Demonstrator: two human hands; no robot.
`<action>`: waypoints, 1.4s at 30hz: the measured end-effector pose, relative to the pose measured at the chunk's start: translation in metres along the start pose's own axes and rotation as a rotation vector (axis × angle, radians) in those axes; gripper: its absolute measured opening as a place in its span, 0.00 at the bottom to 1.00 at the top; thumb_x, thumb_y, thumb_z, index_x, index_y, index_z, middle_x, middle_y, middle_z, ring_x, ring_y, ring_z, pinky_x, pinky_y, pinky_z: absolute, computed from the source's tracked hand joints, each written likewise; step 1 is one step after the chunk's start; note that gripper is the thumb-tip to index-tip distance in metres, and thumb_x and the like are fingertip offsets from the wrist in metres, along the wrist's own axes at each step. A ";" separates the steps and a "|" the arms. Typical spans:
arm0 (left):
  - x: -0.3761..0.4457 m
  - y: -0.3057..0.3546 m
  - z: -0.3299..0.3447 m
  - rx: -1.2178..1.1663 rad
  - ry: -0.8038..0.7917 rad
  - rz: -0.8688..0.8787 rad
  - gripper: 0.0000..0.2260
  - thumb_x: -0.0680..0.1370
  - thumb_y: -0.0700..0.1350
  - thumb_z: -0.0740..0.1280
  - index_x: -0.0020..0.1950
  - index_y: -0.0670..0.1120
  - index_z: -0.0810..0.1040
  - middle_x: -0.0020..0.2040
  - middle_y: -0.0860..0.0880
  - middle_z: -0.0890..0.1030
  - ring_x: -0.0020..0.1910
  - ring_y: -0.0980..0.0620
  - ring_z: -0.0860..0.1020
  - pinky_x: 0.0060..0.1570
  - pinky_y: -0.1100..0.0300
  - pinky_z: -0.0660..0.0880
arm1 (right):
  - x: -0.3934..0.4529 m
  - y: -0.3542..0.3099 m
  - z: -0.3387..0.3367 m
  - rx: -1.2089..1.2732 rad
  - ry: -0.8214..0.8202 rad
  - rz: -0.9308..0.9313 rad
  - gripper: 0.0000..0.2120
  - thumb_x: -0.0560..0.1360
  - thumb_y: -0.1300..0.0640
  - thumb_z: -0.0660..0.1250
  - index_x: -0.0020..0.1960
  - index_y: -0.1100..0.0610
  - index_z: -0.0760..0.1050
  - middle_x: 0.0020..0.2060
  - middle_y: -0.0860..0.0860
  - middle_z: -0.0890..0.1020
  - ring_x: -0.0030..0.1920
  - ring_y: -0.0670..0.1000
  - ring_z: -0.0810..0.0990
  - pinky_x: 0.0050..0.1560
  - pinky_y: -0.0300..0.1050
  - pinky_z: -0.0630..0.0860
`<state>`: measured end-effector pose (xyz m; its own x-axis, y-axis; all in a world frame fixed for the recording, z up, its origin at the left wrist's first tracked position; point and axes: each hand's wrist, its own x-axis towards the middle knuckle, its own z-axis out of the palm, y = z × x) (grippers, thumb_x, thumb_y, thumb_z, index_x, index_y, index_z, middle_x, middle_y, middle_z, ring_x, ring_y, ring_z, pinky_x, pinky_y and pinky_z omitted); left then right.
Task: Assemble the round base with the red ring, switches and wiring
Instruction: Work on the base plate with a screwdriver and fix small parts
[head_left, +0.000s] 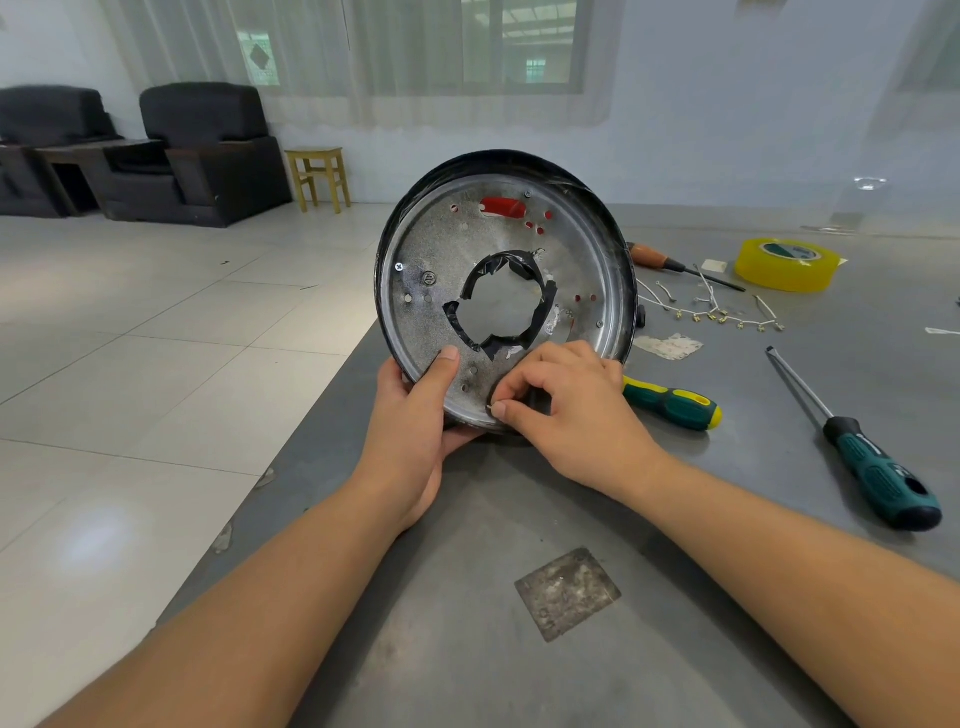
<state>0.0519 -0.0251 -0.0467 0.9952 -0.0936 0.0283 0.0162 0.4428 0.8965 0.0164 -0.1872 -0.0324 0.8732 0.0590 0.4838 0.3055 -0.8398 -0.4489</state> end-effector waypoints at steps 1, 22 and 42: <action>0.000 0.000 0.000 0.001 -0.002 -0.001 0.13 0.85 0.44 0.67 0.70 0.49 0.74 0.60 0.46 0.87 0.56 0.44 0.87 0.47 0.44 0.85 | 0.000 0.000 0.001 -0.009 0.004 0.000 0.03 0.76 0.45 0.72 0.44 0.41 0.80 0.46 0.40 0.77 0.58 0.45 0.69 0.59 0.49 0.59; -0.005 0.001 0.006 0.054 0.023 0.003 0.14 0.86 0.39 0.64 0.71 0.46 0.72 0.62 0.43 0.85 0.56 0.42 0.87 0.41 0.48 0.85 | 0.004 0.002 0.007 -0.038 0.039 0.044 0.03 0.73 0.44 0.74 0.42 0.41 0.81 0.43 0.40 0.76 0.54 0.45 0.69 0.54 0.49 0.59; 0.004 -0.003 0.000 -0.079 0.077 -0.020 0.13 0.86 0.39 0.65 0.70 0.50 0.75 0.61 0.48 0.86 0.57 0.46 0.86 0.50 0.44 0.85 | -0.004 0.020 -0.010 -0.069 0.224 -0.115 0.07 0.78 0.53 0.69 0.55 0.47 0.81 0.53 0.42 0.78 0.60 0.45 0.72 0.60 0.44 0.60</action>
<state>0.0564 -0.0266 -0.0494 0.9990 -0.0362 -0.0262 0.0411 0.5105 0.8589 0.0155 -0.2095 -0.0360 0.7256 0.0419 0.6868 0.3651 -0.8695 -0.3327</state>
